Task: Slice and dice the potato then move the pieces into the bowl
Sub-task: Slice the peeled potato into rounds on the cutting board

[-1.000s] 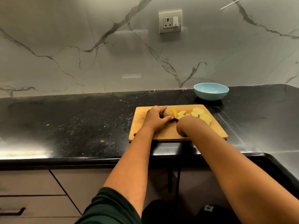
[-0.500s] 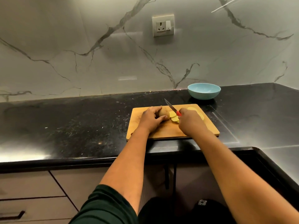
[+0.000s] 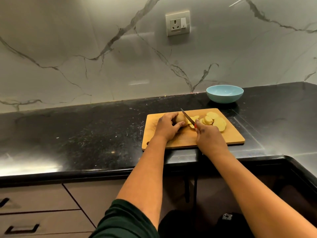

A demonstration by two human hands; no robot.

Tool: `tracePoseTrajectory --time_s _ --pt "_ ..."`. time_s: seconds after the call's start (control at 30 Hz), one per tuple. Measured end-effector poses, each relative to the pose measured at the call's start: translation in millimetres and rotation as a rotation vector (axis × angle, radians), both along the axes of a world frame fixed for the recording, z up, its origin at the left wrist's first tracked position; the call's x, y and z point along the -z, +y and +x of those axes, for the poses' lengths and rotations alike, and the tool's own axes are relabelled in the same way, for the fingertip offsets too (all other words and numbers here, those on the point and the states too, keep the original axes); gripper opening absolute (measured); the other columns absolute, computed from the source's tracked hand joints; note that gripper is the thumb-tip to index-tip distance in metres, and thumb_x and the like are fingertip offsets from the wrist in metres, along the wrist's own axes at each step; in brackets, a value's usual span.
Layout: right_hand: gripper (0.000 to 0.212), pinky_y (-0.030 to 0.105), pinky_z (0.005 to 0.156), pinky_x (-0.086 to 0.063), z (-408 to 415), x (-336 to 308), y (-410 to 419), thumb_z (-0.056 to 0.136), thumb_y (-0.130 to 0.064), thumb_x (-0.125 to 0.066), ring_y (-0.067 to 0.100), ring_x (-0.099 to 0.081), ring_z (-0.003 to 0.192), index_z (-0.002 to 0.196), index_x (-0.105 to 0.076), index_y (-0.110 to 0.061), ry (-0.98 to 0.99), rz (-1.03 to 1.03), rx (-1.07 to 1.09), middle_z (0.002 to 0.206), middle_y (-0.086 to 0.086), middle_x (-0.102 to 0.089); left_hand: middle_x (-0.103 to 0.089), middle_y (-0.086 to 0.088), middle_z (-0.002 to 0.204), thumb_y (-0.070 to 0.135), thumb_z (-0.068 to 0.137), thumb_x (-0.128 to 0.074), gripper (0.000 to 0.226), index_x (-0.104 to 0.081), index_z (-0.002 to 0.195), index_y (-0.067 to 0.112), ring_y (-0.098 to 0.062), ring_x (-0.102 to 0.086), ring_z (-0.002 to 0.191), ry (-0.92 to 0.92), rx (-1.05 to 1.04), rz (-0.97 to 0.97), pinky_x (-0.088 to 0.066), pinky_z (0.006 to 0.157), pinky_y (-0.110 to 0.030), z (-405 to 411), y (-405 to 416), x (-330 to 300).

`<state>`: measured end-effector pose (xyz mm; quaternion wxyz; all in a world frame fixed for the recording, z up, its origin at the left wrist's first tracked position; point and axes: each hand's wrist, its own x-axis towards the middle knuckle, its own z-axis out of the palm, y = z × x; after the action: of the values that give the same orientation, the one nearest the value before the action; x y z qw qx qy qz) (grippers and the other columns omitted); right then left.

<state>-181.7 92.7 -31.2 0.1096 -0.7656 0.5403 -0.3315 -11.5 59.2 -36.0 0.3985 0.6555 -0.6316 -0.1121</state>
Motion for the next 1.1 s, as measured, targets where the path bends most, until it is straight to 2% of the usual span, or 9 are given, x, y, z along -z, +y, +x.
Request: tracePoseTrajectory --time_s 0.2,0.3,0.4,0.53,0.63,0.73,0.9,1.0,1.1 --pt "0.043 0.032 0.082 -0.054 5.3 -7.9 -2.3 0.098 -0.008 -0.046 0.024 -0.063 0.092 0.14 -0.049 -0.014 0.057 0.039 0.005 0.108 0.013 -0.066 -0.058 -0.003 0.131 0.032 0.087 -0.073 0.054 -0.056 0.136 0.018 -0.019 -0.056 0.114 -0.025 0.006 -0.02 -0.051 0.099 -0.036 1.6 -4.2 3.1" --pt "0.033 0.029 0.079 -0.049 19.3 -20.9 -5.1 0.098 -0.009 -0.043 0.024 -0.061 0.099 0.129 -0.054 -0.011 0.167 0.056 0.033 0.111 0.013 -0.063 -0.06 -0.002 0.126 0.029 0.085 -0.076 0.053 -0.059 0.133 0.017 -0.017 -0.058 0.109 -0.009 0.01 -0.049 -0.051 0.097 -0.036 1.8 -6.0 4.4" --pt "0.025 0.028 0.073 -0.045 34.7 -30.3 -8.3 0.1 -0.012 -0.042 0.024 -0.061 0.101 0.119 -0.06 -0.011 0.286 0.131 0.037 0.115 0.011 -0.061 -0.061 -0.004 0.122 0.026 0.083 -0.077 0.051 -0.062 0.13 0.014 -0.017 -0.058 0.107 0.001 0.026 -0.078 -0.052 0.096 -0.036 2.9 -4.7 5.0" --pt "0.024 0.028 0.077 -0.047 34.0 -26.4 -9.2 0.1 -0.013 -0.044 0.023 -0.06 0.102 0.118 -0.06 -0.01 0.384 0.167 0.056 0.117 0.011 -0.059 -0.06 -0.004 0.125 0.031 0.083 -0.077 0.055 -0.06 0.132 0.014 -0.016 -0.057 0.11 0.026 0.01 -0.069 -0.05 0.093 -0.026 5.7 -5.3 7.1" --pt "0.023 0.03 0.079 -0.047 18.2 -27.1 -12.1 0.097 -0.012 -0.049 0.022 -0.058 0.094 0.117 -0.06 -0.011 0.412 0.247 0.071 0.106 0.009 -0.059 -0.06 -0.003 0.126 0.033 0.084 -0.076 0.056 -0.058 0.134 0.015 -0.014 -0.057 0.109 0.04 0.014 -0.061 -0.05 0.091 -0.025 6.6 -7.2 5.7" --pt "0.026 0.029 0.075 -0.048 -5.5 -28.6 -19.7 0.095 -0.014 -0.052 0.02 -0.055 0.086 0.119 -0.064 -0.014 0.326 0.321 0.079 0.098 0.006 -0.059 -0.058 -0.004 0.129 0.035 0.086 -0.073 0.056 -0.056 0.137 0.016 -0.013 -0.055 0.108 0.017 0.018 -0.04 -0.05 0.091 -0.026 5.7 -7.0 5.6" --pt "0.042 0.022 0.073 -0.041 -16.0 -34.1 -13.3 0.097 -0.014 -0.053 0.019 -0.056 0.092 0.139 -0.052 -0.02 -0.006 0.199 0.053 0.123 0.009 -0.062 -0.055 -0.005 0.137 0.033 0.088 -0.072 0.059 -0.052 0.14 0.016 -0.018 -0.056 0.116 0.014 0.016 -0.008 -0.05 0.094 -0.028 4.4 -4.6 2.8" --pt "0.044 0.023 0.071 -0.046 -3.3 -27.7 -7.1 0.097 -0.014 -0.054 0.014 -0.055 0.085 0.14 -0.05 -0.022 -0.053 0.136 0.022 0.121 0.009 -0.063 -0.055 -0.005 0.137 0.032 0.087 -0.073 0.06 -0.052 0.14 0.016 -0.018 -0.055 0.117 0.017 0.018 -0.01 -0.049 0.094 -0.027 4.1 -3.8 2.7" --pt "0.039 0.029 0.08 -0.054 3.5 -19.1 -2.4 0.096 -0.011 -0.053 0.021 -0.064 0.09 0.134 -0.057 -0.019 -0.023 0.075 0.019 0.113 0.011 -0.067 -0.057 -0.005 0.136 0.033 0.086 -0.074 0.06 -0.053 0.14 0.015 -0.02 -0.056 0.118 0.011 0.017 -0.017 -0.05 0.098 -0.031 4.1 -4.1 3.2"
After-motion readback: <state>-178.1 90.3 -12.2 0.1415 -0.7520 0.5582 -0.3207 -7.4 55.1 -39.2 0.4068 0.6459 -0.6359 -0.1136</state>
